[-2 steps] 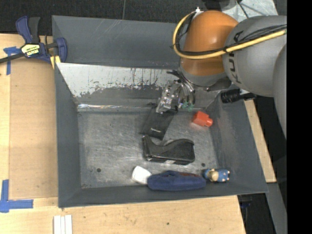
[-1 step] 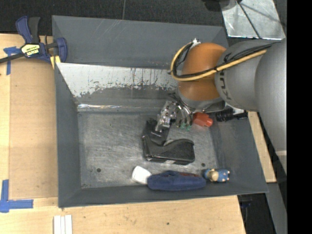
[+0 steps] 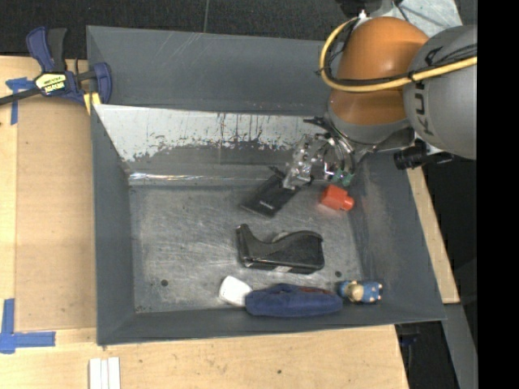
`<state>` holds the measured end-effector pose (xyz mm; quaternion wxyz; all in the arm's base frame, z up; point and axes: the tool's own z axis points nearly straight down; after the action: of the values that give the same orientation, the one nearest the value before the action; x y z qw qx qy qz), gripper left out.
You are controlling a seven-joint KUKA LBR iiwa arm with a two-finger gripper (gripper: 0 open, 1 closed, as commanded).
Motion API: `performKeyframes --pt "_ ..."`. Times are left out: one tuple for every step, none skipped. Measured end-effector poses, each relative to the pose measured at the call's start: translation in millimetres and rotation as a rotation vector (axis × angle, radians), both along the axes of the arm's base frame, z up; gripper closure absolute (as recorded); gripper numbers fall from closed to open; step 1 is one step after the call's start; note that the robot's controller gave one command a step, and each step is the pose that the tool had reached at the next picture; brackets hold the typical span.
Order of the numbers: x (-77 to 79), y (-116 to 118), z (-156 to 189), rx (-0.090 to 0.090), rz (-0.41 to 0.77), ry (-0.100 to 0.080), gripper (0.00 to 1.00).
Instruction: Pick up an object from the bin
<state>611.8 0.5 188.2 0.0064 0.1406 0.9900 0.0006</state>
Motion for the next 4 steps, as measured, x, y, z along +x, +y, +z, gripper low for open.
performKeyframes --pt "-1.1 -38.9 -99.4 -0.002 0.431 0.012 1.00" --pt "7.9 -46.8 -111.6 0.007 0.448 0.009 1.00" --pt "8.1 -44.5 -110.9 0.000 0.457 0.009 1.00" --pt "5.2 -20.0 -101.7 -0.005 0.462 0.006 1.00"
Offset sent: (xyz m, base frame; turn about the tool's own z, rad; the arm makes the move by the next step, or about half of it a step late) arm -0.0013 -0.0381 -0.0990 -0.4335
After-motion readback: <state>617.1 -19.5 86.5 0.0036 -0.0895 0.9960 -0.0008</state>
